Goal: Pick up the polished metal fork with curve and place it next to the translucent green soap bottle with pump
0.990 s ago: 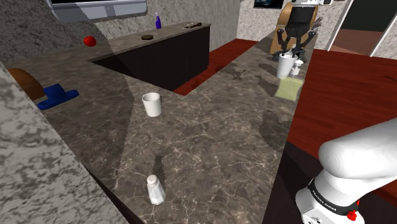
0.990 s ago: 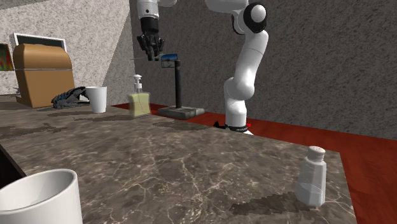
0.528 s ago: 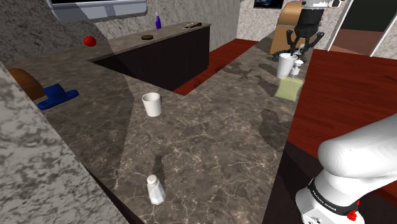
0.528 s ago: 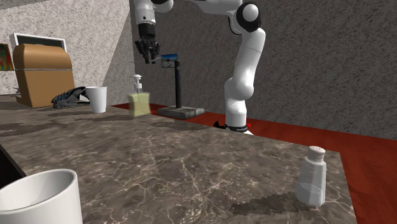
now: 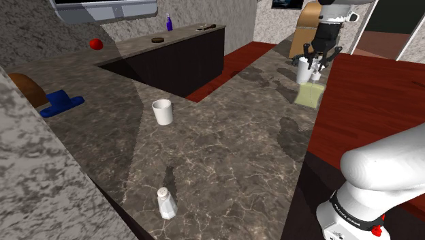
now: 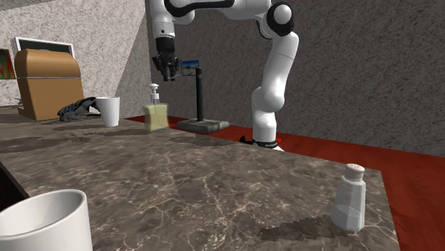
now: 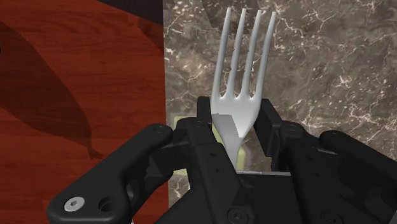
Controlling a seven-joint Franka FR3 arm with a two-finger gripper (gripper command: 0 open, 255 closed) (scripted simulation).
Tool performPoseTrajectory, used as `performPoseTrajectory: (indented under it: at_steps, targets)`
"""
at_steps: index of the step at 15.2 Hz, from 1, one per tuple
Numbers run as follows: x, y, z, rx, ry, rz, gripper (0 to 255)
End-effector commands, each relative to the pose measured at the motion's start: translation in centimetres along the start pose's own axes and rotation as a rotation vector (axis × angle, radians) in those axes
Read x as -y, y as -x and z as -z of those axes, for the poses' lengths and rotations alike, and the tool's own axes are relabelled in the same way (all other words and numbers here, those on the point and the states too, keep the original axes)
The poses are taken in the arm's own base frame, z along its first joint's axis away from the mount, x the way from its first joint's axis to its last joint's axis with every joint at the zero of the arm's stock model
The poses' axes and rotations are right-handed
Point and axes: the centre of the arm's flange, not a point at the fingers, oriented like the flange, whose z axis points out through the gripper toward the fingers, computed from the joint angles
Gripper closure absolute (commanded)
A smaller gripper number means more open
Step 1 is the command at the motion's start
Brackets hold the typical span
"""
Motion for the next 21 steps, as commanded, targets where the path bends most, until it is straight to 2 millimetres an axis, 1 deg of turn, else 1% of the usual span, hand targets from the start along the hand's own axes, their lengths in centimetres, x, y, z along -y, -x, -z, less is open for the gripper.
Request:
performPoseTrajectory:
  at_steps: [1, 21]
  targets:
    - [0.1, -0.1, -1.0, 0.0, 0.0, 0.0, 255]
    - [0.3, -0.8, -11.6, 0.0, 0.0, 0.0, 255]
